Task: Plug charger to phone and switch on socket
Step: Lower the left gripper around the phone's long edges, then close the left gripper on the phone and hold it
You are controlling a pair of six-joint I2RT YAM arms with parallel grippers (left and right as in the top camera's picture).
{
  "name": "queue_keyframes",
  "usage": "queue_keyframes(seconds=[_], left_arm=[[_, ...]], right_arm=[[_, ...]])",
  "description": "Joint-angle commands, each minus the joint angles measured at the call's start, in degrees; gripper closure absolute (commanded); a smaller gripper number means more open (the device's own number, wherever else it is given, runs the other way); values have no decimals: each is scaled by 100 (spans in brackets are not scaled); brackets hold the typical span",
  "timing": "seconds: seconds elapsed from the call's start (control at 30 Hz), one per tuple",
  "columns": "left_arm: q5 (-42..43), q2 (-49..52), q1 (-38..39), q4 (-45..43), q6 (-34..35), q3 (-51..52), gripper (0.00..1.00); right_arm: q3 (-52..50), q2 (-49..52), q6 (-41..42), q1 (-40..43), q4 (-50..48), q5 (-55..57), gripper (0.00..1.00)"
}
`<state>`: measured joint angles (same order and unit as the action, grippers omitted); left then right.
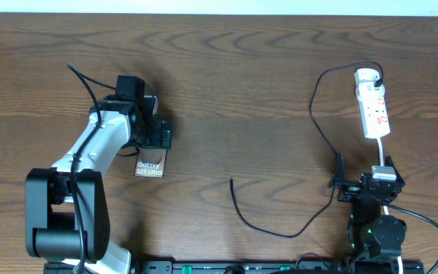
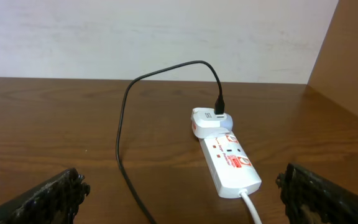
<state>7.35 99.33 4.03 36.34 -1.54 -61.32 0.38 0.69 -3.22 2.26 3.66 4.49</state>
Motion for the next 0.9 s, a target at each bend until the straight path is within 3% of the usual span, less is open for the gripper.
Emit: queue_keyframes(seconds=[0.0,0.87], left_arm=[[-205,50,2,7,9,72,2],[-140,529,28,114,7,17,2]], right_arm=[[-7,-31,-48,-44,24,-13,1],[-7,-31,-48,-44,24,-13,1]])
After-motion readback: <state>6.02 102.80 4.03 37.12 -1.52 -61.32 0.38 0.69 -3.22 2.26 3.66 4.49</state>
